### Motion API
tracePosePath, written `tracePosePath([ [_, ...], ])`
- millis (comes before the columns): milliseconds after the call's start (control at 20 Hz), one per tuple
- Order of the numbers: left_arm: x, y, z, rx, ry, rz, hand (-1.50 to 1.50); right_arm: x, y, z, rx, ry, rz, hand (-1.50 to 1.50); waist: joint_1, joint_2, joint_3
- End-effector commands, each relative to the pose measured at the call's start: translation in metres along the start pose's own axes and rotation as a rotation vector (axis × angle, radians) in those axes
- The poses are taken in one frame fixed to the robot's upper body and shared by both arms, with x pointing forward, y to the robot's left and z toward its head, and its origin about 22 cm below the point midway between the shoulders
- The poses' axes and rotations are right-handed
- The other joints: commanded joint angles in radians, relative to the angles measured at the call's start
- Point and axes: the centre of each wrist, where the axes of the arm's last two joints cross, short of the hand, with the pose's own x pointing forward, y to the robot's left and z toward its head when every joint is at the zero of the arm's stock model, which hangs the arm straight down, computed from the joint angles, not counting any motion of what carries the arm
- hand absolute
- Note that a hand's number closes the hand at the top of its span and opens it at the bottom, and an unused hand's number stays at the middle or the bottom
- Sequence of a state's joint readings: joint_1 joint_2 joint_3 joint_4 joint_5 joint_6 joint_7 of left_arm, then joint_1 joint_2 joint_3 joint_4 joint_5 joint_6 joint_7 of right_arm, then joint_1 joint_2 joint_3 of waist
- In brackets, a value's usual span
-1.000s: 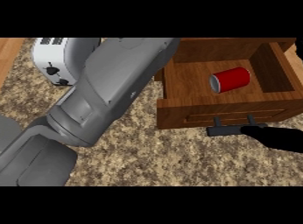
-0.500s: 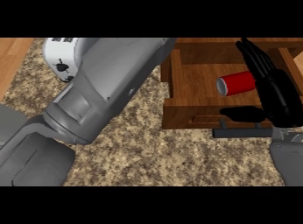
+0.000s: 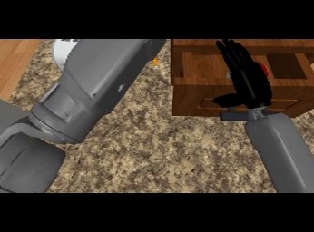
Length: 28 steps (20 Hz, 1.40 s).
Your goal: Pick up the can, place it into the drawer and close the drawer
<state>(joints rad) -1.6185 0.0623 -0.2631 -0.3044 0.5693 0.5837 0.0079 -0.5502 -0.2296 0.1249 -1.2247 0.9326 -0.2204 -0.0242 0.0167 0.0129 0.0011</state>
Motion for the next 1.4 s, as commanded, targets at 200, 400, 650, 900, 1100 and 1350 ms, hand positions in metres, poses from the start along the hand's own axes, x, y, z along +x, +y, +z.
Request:
tracePosePath([
  [200, 0.006, 0.023, -0.006, 0.016, 0.002, -0.02, -1.5, -0.01, 0.029, -0.037, -0.081, 0.052, 0.075, -1.5, 0.031, -0.008, 0.0],
  [400, 0.001, 0.031, -0.006, 0.022, 0.025, -0.011, -1.5, -0.012, 0.04, -0.046, -0.158, 0.067, 0.111, -1.5, 0.044, -0.004, 0.0],
  [650, -0.006, 0.066, -0.012, 0.012, 0.032, -0.023, -1.5, 0.004, 0.031, -0.077, -0.194, 0.066, 0.139, -1.5, 0.055, -0.005, -0.001],
  [900, -0.003, 0.058, -0.004, 0.014, 0.015, -0.016, -1.5, -0.002, 0.017, -0.096, -0.219, 0.078, 0.173, -1.5, 0.069, 0.001, 0.0],
  [1100, -0.012, 0.087, -0.005, -0.007, 0.042, -0.012, -1.5, -0.01, -0.004, -0.108, -0.245, 0.079, 0.175, -1.5, 0.094, 0.004, 0.0],
  [1350, -0.015, 0.09, 0.001, -0.03, 0.031, -0.009, -1.5, 0.019, -0.016, -0.129, -0.27, 0.064, 0.125, -1.5, 0.107, 0.005, -0.001],
])
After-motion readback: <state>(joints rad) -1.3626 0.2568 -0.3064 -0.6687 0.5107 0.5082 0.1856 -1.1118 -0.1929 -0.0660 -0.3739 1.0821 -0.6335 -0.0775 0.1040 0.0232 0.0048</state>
